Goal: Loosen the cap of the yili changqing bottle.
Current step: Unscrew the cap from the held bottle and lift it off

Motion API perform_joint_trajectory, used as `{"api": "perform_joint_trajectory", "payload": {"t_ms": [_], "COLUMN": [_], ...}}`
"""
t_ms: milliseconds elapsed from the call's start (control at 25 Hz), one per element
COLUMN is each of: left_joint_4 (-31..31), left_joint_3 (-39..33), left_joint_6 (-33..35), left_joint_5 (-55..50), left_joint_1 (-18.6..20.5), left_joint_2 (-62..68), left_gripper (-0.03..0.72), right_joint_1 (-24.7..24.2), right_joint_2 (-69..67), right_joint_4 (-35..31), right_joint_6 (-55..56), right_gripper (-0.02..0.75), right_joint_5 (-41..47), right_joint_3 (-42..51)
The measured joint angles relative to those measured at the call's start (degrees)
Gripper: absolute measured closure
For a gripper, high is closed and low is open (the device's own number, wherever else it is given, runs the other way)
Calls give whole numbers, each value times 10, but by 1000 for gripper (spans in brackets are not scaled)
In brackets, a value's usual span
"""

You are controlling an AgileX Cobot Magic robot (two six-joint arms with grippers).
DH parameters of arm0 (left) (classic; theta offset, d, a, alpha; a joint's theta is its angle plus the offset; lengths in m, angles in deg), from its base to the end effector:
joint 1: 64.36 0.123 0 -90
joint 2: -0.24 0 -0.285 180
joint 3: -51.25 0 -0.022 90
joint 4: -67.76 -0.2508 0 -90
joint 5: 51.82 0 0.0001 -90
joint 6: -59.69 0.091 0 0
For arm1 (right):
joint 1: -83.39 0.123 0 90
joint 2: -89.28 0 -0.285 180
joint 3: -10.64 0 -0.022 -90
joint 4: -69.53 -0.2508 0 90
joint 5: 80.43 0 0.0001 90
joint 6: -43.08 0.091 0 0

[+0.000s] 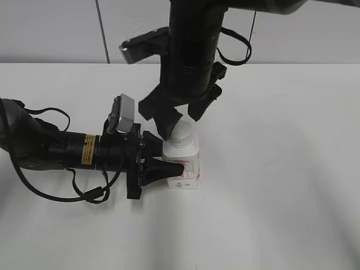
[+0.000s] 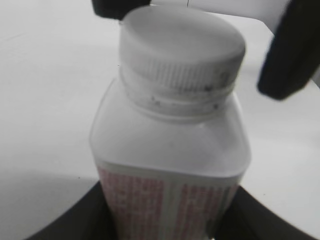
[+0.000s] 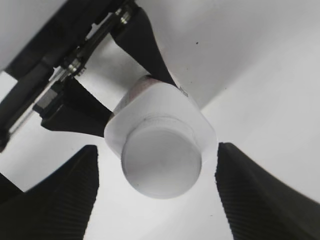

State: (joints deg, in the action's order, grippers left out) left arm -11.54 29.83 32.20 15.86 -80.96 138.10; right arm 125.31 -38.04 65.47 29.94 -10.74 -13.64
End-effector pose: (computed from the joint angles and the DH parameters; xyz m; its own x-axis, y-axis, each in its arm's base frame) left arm 0.3094 -0.1785 0.0605 -0.1143 0.2901 -0.9502 0.9932 0.0555 -0.1025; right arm 0.3186 0.2941 0.2244 -0.5858 -0.7986 -0.1381 -0.8089 0.5867 0.0386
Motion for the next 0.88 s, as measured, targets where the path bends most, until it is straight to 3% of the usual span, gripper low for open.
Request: {"api": "perform_joint_trajectory", "payload": {"t_ms": [200, 320, 880], "left_joint_4": [-1, -3, -8], "left_joint_3": [0, 0, 1], "left_joint_6": [0, 0, 0], "left_joint_5": [0, -1, -2], "left_joint_1": [0, 0, 0], "left_joint_2": [0, 0, 0], "left_gripper": [359, 361, 361], "right_joint_1": [0, 0, 0], "right_joint_2": [24, 24, -5], "right_joint_4": [3, 4, 10], "right_joint_6": [259, 338, 394], "right_gripper": [164, 164, 164], "right_joint_5": [0, 0, 0], "right_joint_3": [0, 0, 1]}}
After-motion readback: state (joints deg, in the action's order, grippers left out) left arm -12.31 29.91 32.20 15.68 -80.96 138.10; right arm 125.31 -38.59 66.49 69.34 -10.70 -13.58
